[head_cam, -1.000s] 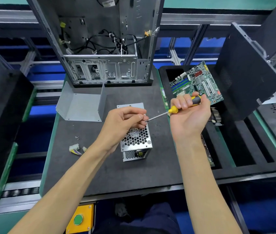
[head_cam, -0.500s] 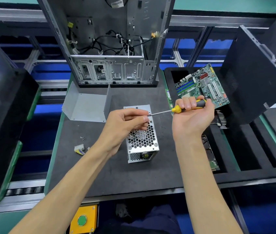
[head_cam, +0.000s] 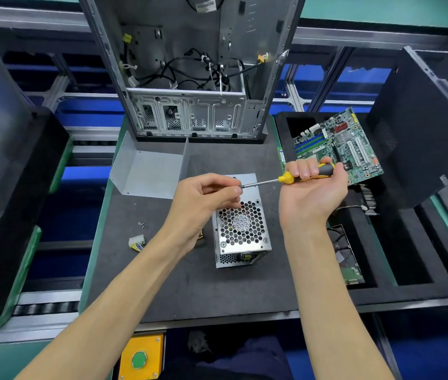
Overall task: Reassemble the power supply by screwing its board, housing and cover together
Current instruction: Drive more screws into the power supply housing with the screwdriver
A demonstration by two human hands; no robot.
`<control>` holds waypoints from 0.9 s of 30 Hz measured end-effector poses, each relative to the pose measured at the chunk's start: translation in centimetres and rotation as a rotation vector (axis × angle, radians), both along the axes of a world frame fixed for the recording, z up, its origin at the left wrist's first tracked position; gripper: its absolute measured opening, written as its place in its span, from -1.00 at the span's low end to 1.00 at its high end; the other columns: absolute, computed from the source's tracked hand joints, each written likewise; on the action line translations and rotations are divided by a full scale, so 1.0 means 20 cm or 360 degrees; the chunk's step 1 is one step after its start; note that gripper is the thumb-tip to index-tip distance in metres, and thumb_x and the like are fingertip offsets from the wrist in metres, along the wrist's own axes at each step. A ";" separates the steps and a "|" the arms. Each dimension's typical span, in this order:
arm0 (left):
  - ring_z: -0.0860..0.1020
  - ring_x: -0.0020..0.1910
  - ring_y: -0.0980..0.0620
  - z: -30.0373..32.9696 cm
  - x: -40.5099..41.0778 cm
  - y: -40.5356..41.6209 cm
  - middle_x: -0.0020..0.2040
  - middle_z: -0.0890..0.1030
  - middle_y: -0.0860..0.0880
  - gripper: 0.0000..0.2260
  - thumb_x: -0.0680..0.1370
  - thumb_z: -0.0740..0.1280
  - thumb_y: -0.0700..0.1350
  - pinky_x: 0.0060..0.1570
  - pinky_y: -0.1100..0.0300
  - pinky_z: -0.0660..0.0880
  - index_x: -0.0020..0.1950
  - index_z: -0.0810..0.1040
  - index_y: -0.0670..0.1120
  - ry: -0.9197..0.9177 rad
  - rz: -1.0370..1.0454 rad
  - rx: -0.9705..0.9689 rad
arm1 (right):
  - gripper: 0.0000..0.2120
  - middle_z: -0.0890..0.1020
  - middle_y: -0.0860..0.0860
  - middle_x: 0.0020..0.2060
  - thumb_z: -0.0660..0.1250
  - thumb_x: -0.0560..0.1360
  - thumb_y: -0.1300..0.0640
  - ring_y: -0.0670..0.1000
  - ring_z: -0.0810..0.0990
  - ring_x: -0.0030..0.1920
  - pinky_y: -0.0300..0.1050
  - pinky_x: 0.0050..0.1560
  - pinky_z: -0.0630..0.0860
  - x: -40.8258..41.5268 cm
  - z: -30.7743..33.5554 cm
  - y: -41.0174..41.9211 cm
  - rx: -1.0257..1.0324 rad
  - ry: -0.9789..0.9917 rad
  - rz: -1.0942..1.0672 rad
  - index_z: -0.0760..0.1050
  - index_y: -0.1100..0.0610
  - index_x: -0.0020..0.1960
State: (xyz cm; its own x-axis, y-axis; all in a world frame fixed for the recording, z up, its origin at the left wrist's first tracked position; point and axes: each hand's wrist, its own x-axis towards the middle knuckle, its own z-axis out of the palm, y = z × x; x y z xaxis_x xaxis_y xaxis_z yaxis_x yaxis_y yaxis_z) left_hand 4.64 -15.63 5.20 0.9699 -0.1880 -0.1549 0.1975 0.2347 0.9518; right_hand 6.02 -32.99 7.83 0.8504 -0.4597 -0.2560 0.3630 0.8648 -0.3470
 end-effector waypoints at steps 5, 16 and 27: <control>0.70 -0.21 -0.02 0.01 0.01 0.00 -0.20 0.73 -0.10 -0.90 0.46 0.51 -0.31 -0.14 0.23 0.62 -0.12 0.74 -0.11 -0.0121 0.0088 0.0221 | -0.67 0.26 -0.02 -0.42 0.00 0.71 0.05 -0.02 0.19 -0.44 -0.16 -0.42 0.26 0.01 0.00 0.03 -0.0004 0.0006 0.0009 0.32 0.12 -0.18; 0.59 -0.23 0.18 -0.04 -0.01 0.04 -0.21 0.66 0.11 -0.78 0.45 0.53 0.07 -0.16 0.22 0.58 0.04 0.61 0.09 -0.0309 0.0244 0.0710 | -0.66 0.21 -0.03 -0.45 0.03 0.68 0.05 -0.01 0.14 -0.45 -0.16 -0.44 0.16 -0.01 0.07 -0.02 -0.0215 -0.0080 -0.0056 0.36 0.09 -0.23; 0.64 -0.33 0.09 -0.22 -0.12 0.07 -0.24 0.73 -0.08 -0.71 0.50 0.50 0.01 -0.34 0.30 0.53 0.10 0.58 -0.13 0.0338 -0.0053 0.0556 | -0.74 0.11 -0.01 -0.51 0.00 0.53 0.18 -0.05 0.00 -0.50 -0.22 -0.45 0.03 -0.06 0.15 0.04 -0.1139 -0.0260 -0.0004 0.27 0.08 -0.32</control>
